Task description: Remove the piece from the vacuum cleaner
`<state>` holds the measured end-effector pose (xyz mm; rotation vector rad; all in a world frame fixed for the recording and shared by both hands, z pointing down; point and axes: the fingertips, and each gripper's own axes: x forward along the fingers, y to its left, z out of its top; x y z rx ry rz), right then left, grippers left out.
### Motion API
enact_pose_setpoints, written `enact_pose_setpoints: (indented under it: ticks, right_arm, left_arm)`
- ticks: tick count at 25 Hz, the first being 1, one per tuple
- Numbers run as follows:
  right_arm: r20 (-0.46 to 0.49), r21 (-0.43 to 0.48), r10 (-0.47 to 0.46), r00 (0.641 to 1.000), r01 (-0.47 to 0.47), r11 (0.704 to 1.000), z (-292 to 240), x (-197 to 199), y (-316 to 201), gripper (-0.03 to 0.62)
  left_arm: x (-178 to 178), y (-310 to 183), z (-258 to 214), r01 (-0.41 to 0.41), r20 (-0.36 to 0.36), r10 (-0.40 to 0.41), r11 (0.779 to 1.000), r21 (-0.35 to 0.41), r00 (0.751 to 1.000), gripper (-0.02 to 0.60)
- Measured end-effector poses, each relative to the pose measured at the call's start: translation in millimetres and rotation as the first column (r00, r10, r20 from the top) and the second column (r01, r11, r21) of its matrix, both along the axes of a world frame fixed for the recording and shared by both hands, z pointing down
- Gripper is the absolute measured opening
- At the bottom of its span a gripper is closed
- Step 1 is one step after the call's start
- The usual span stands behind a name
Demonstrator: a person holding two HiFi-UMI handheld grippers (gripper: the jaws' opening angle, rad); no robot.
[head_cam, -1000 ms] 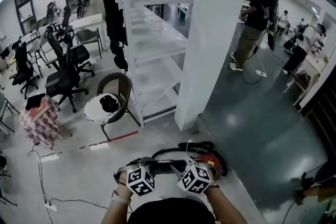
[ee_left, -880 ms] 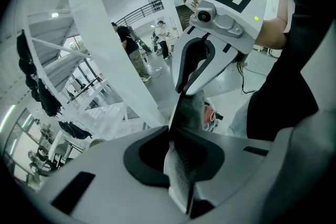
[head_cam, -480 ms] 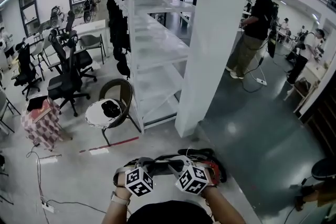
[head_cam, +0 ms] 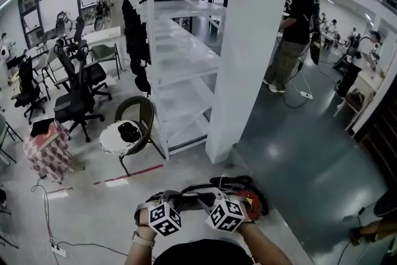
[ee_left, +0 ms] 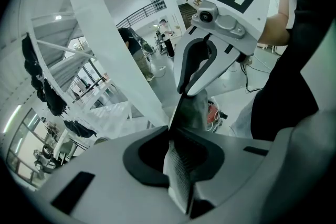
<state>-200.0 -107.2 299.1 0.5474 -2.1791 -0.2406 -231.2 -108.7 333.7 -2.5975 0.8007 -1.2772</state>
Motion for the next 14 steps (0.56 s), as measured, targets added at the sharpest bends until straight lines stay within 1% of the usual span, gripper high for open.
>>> enact_pose_setpoints:
  ticks: [14]
  right_arm:
    - [-0.032, -0.021, 0.023, 0.999, -0.024, 1.0, 9, 8, 12, 0.049]
  left_arm:
    - [9, 8, 9, -0.034, -0.014, 0.034, 0.999, -0.024, 0.999, 0.044]
